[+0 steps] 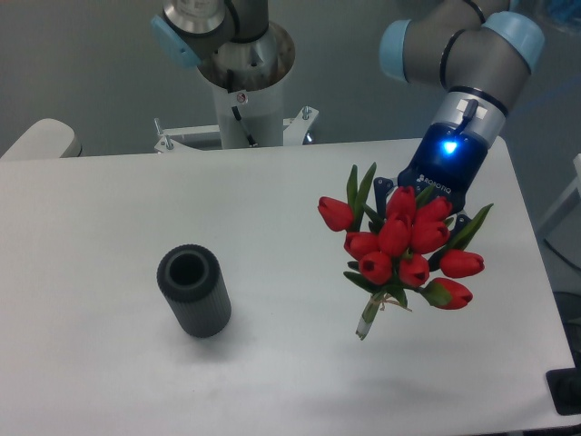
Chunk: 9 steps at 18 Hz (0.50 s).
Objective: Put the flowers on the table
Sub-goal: 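Hold the red tulip bouquet by the stems above the table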
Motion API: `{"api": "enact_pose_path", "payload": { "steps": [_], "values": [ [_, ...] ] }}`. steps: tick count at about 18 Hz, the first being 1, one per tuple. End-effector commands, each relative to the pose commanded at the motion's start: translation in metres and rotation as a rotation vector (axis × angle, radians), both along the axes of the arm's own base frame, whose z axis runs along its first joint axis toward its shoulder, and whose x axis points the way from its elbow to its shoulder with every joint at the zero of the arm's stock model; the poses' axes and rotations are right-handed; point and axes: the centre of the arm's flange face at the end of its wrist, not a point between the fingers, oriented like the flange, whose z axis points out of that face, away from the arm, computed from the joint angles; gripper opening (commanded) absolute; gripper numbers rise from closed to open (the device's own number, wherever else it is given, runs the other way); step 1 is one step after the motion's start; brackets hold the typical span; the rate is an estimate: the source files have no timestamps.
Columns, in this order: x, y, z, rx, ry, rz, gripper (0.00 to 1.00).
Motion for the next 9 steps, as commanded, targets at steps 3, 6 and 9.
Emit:
{"api": "enact_pose_path", "payload": {
  "steps": [3, 6, 9],
  "values": [
    [0.0, -0.001, -0.0022, -0.001, -0.003, 0.001, 0.07],
    [0.0003, -0.0011, -0.0014, -0.002, -0.001, 0.002, 0.07],
    [-0.0048, -0.0064, 0.0028, -0.019, 0.015, 0.02, 0.07]
  ]
}}
